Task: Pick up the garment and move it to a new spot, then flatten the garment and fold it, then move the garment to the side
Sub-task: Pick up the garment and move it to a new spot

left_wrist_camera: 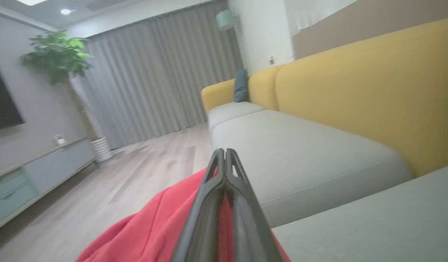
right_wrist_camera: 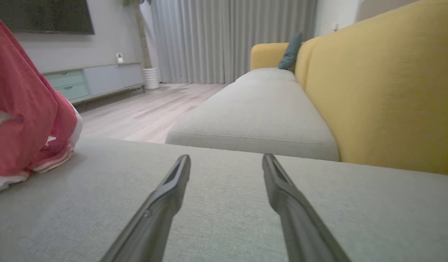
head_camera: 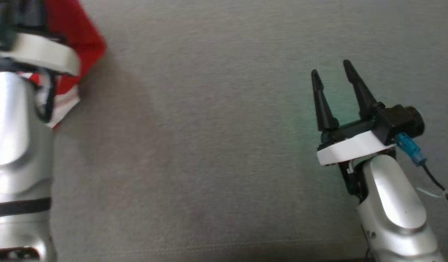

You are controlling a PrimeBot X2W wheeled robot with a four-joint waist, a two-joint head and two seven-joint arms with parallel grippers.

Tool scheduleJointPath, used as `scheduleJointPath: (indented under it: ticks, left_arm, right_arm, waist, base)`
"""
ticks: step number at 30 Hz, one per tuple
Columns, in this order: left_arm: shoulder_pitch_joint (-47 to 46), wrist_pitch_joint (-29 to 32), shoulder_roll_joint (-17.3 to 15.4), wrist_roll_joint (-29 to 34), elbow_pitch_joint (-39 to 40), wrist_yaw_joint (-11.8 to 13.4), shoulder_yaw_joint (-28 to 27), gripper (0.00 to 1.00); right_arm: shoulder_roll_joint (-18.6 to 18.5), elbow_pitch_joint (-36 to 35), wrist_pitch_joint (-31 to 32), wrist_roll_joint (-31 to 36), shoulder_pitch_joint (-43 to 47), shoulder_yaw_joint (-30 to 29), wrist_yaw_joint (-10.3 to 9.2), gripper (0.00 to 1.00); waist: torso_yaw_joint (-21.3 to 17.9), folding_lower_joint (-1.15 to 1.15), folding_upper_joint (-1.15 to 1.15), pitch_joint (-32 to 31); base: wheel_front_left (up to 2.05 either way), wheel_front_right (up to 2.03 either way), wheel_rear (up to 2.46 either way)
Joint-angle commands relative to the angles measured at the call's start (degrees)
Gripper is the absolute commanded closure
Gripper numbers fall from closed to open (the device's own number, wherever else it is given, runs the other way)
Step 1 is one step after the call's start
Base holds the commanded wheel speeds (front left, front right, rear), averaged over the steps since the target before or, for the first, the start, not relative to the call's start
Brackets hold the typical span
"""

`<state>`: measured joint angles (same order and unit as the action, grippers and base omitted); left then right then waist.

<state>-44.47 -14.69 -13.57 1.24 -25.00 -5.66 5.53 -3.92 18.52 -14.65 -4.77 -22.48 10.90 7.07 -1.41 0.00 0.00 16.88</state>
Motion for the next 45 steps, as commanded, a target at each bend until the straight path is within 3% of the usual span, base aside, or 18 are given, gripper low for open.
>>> scheduleJointPath:
  ticks: [1, 10, 16, 19, 20, 21, 22, 30, 38, 45]
  left_arm:
    - [-2.35, -0.30, -1.58, -0.29, 2.24, -0.13, -0.82, 1.00]
    - [-2.44, -0.30, 7.22, -3.22, 3.76, -0.89, 5.99, 1.00]
    - [-0.10, -0.30, 10.57, -8.07, 3.51, 0.21, 11.60, 1.00]
    - [2.51, -0.30, 10.66, -12.16, 3.35, 2.77, 14.70, 1.00]
    - [3.50, -0.30, 10.66, -12.53, 2.67, 3.66, 15.63, 0.82]
    - [4.54, -0.30, 10.67, -12.66, 1.82, 4.41, 16.17, 0.49]
    - [5.64, -0.30, 10.67, -12.77, 0.84, 5.04, 16.25, 0.00]
    - [15.74, -0.30, 9.69, -11.25, -0.25, 8.64, 9.80, 0.00]
    - [29.26, -0.30, 9.40, -8.73, 7.61, 10.09, 2.39, 0.00]
    - [37.98, -0.30, 10.13, -7.34, 10.90, 10.51, -1.20, 0.00]
  right_arm:
    - [1.01, -1.84, -0.35, -0.59, 0.08, 1.60, 0.42, 0.00]
    - [1.03, -2.28, -0.35, -4.79, 0.56, 5.03, 0.42, 0.00]
    - [1.03, -2.53, -0.35, -5.95, 1.42, 4.85, 0.42, 0.00]
    - [1.03, -2.54, -0.35, -5.81, 1.71, 4.55, 0.42, 0.00]
    - [1.03, -2.45, -0.35, -5.72, 1.83, 4.43, 0.42, 0.00]
    - [1.03, -2.33, -0.35, -5.67, 1.93, 4.39, 0.42, 0.00]
    - [1.03, -2.23, -0.35, -5.50, 1.98, 4.33, 0.42, 0.00]
    - [1.04, -1.46, -0.35, -3.94, 2.73, 3.01, 0.42, 0.00]
    - [1.04, -0.07, -0.35, -1.95, 5.00, 0.21, 0.42, 0.00]
    - [1.04, 1.72, -0.35, -1.88, 8.01, -1.97, 0.42, 0.00]
  waist:
    - [-5.05, 0.00, 0.00, -1.97]
    - [-17.11, 0.00, 0.00, -3.74]
    - [-20.16, 0.00, 0.00, -3.84]
    - [-19.97, 0.00, 0.00, -3.77]
    - [-19.53, 0.00, 0.00, -3.75]
    - [-18.95, 0.00, 0.00, -3.78]
    - [-18.29, 0.00, 0.00, -3.83]
    - [-12.00, 0.00, 0.00, -4.72]
    - [-4.90, 0.00, 0.00, -7.59]
    - [-2.54, 0.00, 0.00, -11.66]
  base:
    - [0.00, 0.00, 0.00]
    - [0.00, 0.00, 0.00]
    - [0.00, 0.00, 0.00]
    - [0.00, 0.00, 0.00]
    - [0.00, 0.00, 0.00]
    - [0.00, 0.00, 0.00]
    - [0.00, 0.00, 0.00]
    - [0.00, 0.00, 0.00]
    - [0.00, 0.00, 0.00]
    - [0.00, 0.00, 0.00]
